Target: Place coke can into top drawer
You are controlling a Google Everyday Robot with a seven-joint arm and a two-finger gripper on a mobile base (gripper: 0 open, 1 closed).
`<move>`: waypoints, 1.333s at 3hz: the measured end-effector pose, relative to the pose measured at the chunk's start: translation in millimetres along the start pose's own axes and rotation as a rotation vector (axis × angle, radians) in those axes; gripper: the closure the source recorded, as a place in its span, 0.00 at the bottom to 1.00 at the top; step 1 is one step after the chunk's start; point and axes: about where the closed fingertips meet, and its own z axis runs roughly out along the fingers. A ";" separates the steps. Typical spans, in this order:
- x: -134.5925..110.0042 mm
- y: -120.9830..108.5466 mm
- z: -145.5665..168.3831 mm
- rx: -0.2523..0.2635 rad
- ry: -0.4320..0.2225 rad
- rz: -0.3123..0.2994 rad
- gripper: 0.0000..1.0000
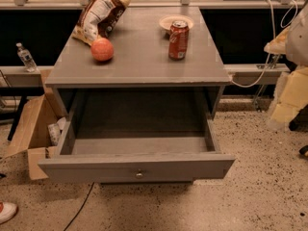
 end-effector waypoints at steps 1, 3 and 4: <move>-0.1 -0.2 0.1 0.000 -0.001 0.000 0.00; -40.7 -73.3 34.5 0.020 -0.248 0.104 0.00; -72.3 -129.6 61.4 0.033 -0.406 0.219 0.00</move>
Offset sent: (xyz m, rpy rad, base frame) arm 0.0538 0.0158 -0.0081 0.1944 -0.0517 -0.0253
